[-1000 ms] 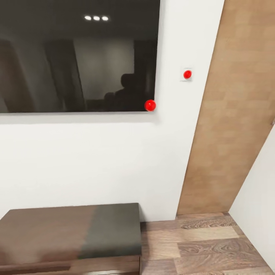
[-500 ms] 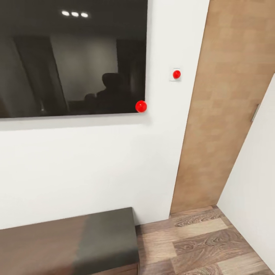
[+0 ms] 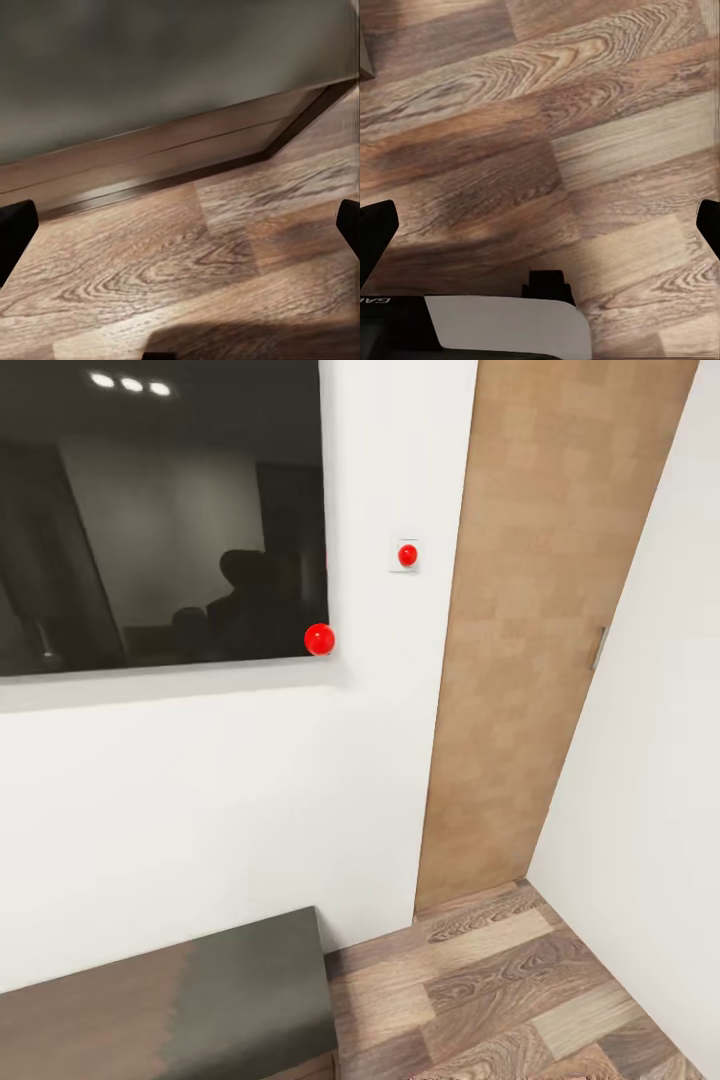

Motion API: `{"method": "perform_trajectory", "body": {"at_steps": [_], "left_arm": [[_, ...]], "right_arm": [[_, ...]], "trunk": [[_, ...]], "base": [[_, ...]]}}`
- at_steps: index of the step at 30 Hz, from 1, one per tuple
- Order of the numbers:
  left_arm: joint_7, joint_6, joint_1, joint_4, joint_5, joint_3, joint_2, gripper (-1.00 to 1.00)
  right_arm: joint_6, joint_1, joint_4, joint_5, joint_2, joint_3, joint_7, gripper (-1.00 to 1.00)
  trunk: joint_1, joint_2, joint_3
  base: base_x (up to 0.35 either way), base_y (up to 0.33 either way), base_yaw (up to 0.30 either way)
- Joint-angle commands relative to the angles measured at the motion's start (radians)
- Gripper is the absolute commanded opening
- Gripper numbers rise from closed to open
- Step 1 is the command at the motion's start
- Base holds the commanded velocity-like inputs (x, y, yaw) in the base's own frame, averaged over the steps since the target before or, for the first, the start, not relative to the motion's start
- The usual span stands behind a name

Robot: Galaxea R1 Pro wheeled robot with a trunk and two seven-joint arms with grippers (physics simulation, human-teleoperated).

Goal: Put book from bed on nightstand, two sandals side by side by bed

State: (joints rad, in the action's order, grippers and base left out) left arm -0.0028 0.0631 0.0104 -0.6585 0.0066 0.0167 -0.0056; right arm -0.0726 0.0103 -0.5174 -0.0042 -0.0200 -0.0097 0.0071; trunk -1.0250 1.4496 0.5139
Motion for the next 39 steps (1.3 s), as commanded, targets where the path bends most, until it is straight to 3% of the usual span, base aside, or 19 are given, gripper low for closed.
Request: {"method": "perform_trajectory", "body": {"at_steps": [1,39], "left_arm": [[0.0,0.003,0.0,0.0,0.001,0.002,-0.001,1.0],[0.0,0.003,0.0,0.0,0.001,0.001,-0.001,1.0]], "right_arm": [[-0.002,0.0,-0.001,0.0,0.0,-0.001,0.001,1.0],[-0.001,0.0,-0.004,-0.001,0.002,0.0,0.001,1.0]], "trunk": [[0.0,0.0,0.001],[0.0,0.0,0.001]], "base": [[0.0,0.0,-0.266],[0.0,0.0,-0.266]]}}
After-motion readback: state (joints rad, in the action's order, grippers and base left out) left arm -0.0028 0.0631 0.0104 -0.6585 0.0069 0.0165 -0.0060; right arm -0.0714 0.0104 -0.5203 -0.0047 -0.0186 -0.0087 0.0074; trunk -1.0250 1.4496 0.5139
